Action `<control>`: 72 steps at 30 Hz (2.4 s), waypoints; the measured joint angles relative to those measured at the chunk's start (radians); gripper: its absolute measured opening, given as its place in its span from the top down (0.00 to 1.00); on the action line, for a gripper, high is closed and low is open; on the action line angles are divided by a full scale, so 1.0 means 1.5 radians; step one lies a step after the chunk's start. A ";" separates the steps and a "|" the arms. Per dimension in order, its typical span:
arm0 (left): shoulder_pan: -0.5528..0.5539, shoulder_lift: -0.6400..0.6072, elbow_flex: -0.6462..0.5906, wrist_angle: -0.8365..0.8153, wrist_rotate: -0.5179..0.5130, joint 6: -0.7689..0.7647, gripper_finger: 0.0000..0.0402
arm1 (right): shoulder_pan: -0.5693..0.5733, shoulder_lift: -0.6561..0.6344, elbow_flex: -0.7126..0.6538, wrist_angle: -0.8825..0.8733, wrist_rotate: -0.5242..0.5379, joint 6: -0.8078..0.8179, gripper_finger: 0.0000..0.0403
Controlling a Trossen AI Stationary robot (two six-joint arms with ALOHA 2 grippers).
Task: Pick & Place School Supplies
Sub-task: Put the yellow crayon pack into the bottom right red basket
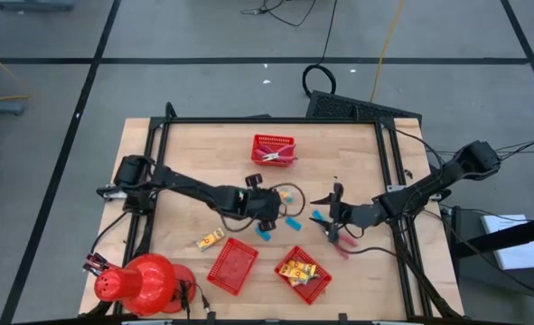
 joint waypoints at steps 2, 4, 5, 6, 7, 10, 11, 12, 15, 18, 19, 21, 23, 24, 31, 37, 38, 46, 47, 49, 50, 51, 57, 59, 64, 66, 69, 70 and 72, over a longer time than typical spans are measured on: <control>-0.019 -0.001 0.000 0.016 -0.002 0.007 0.83 | 0.000 0.000 -0.018 0.055 -0.019 0.001 0.44; -0.041 -0.001 0.000 0.036 -0.002 0.013 0.83 | 0.000 0.000 -0.029 0.086 -0.034 0.001 0.44; -0.051 -0.001 0.000 0.047 0.000 0.018 0.83 | 0.000 0.000 -0.031 0.090 -0.035 0.001 0.44; -0.062 -0.001 0.000 0.060 0.005 0.023 0.83 | 0.000 0.000 -0.031 0.090 -0.034 0.001 0.44; -0.072 -0.001 0.000 0.073 0.012 0.028 0.83 | 0.000 0.000 -0.031 0.092 -0.034 0.001 0.44; -0.102 -0.001 0.000 0.105 0.024 0.055 0.83 | 0.000 0.000 -0.031 0.089 -0.031 -0.002 0.44; -0.111 -0.001 0.000 0.117 0.033 0.067 0.83 | 0.000 0.000 -0.031 0.090 -0.031 -0.003 0.44; -0.120 -0.001 0.000 0.128 0.044 0.080 0.83 | -0.001 0.000 -0.031 0.090 -0.030 -0.005 0.44; -0.141 -0.001 0.006 0.148 0.093 0.118 0.83 | -0.006 0.000 -0.031 0.090 -0.008 -0.006 0.44; -0.158 -0.001 0.008 0.174 0.122 0.155 0.83 | -0.016 0.000 -0.031 0.089 0.006 -0.014 0.44; -0.161 -0.001 0.008 0.183 0.138 0.165 0.83 | -0.021 0.000 -0.031 0.089 0.005 -0.016 0.44; -0.162 -0.001 0.008 0.202 0.186 0.185 0.83 | -0.033 0.000 -0.031 0.090 0.004 -0.017 0.44; -0.158 0.001 0.008 0.226 0.235 0.200 0.83 | -0.043 0.000 -0.031 0.088 0.003 -0.017 0.44; -0.155 0.005 0.009 0.243 0.248 0.205 0.83 | -0.048 0.000 -0.031 0.087 0.002 -0.018 0.44; -0.126 0.008 0.009 0.297 0.339 0.233 0.83 | -0.063 -0.001 -0.031 0.091 -0.014 -0.027 0.44; -0.109 0.047 0.009 0.369 0.443 0.238 0.83 | -0.064 -0.001 -0.031 0.094 -0.014 -0.029 0.44; -0.107 0.060 0.009 0.383 0.448 0.233 0.83 | -0.064 -0.001 -0.031 0.094 -0.014 -0.029 0.44; -0.094 0.101 0.008 0.389 0.470 0.214 0.83 | -0.064 -0.001 -0.031 0.094 -0.014 -0.029 0.44; -0.092 0.107 0.009 0.394 0.474 0.207 0.83 | -0.064 -0.001 -0.031 0.094 -0.014 -0.030 0.44; -0.090 0.112 0.007 0.377 0.474 0.193 0.83 | -0.064 -0.001 -0.031 0.094 -0.014 -0.029 0.44; -0.087 0.119 0.008 0.382 0.473 0.185 0.83 | -0.064 -0.001 -0.031 0.094 -0.014 -0.029 0.44; -0.085 0.124 0.008 0.388 0.473 0.180 0.83 | -0.064 -0.001 -0.031 0.094 -0.014 -0.029 0.44; -0.078 0.126 0.008 0.382 0.471 0.165 0.66 | -0.064 -0.001 -0.031 0.093 -0.014 -0.029 0.44; -0.079 0.123 0.008 0.386 0.480 0.168 0.55 | -0.063 -0.001 -0.031 0.092 -0.014 -0.030 0.44; -0.079 0.120 0.009 0.405 0.505 0.172 0.35 | -0.063 -0.001 -0.031 0.089 -0.014 -0.029 0.44; -0.079 0.120 0.009 0.404 0.504 0.175 0.31 | -0.063 -0.001 -0.031 0.089 -0.014 -0.029 0.44; -0.079 0.104 0.008 0.381 0.492 0.186 0.28 | -0.063 -0.001 -0.031 0.089 -0.014 -0.029 0.44; -0.079 0.092 0.008 0.372 0.473 0.191 0.28 | -0.063 -0.001 -0.031 0.088 -0.014 -0.029 0.44; -0.084 0.058 0.008 0.312 0.411 0.199 0.29 | -0.063 -0.001 -0.031 0.085 -0.014 -0.029 0.44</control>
